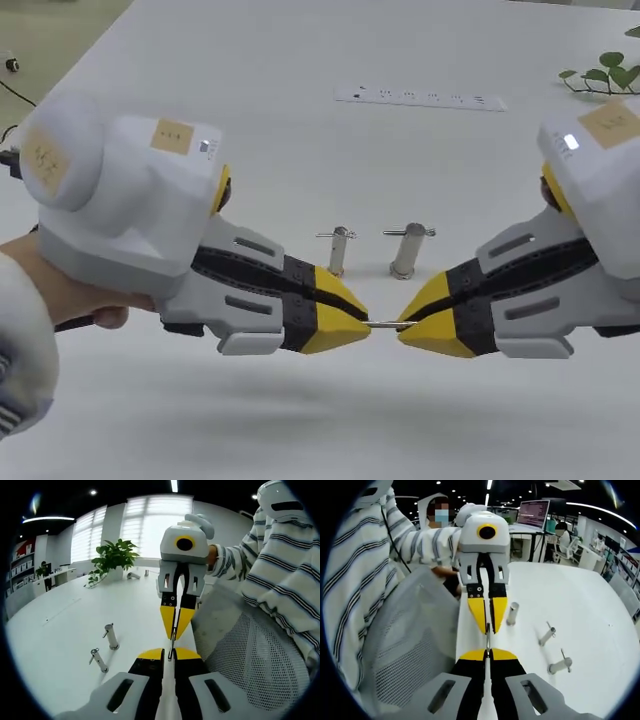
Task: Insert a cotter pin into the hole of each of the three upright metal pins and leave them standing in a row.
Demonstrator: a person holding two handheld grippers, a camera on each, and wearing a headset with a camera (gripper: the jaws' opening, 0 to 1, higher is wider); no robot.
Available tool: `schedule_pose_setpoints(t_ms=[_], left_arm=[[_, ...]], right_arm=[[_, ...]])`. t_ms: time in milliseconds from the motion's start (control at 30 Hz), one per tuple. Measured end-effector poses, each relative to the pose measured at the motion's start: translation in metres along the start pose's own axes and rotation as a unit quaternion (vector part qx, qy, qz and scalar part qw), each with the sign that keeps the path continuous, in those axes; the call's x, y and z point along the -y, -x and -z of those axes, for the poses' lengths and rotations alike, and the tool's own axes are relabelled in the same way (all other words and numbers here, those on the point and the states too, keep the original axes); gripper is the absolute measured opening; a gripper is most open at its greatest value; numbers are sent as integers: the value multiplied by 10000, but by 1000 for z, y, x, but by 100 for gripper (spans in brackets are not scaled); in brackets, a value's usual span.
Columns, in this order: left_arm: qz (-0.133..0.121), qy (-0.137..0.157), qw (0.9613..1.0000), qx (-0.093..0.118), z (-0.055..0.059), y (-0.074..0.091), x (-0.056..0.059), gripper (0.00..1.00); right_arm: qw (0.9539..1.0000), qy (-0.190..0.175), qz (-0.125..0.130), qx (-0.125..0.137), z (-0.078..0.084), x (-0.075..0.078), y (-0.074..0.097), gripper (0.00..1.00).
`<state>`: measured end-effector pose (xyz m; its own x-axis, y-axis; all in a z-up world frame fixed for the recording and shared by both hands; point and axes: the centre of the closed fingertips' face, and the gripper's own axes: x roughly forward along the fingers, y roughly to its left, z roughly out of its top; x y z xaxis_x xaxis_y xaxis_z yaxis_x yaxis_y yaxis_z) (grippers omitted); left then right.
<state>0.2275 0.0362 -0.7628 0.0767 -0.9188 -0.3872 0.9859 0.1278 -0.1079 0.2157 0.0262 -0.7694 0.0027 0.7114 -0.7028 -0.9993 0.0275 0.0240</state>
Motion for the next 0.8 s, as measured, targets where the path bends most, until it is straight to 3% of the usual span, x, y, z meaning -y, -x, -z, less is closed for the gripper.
schedule_pose_setpoints(t_ms=[467, 667, 800], left_arm=[[-488, -75, 9988, 16, 4, 10, -18, 26], [-1045, -50, 9945, 36, 10, 28, -37, 39], [-1294, 55, 9916, 74, 16, 42, -45, 40]], right_arm=[[9997, -153, 193, -11, 5, 9, -2, 3], [9993, -225, 290, -63, 9, 11, -5, 3], [9990, -287, 351, -64, 11, 14, -8, 3]])
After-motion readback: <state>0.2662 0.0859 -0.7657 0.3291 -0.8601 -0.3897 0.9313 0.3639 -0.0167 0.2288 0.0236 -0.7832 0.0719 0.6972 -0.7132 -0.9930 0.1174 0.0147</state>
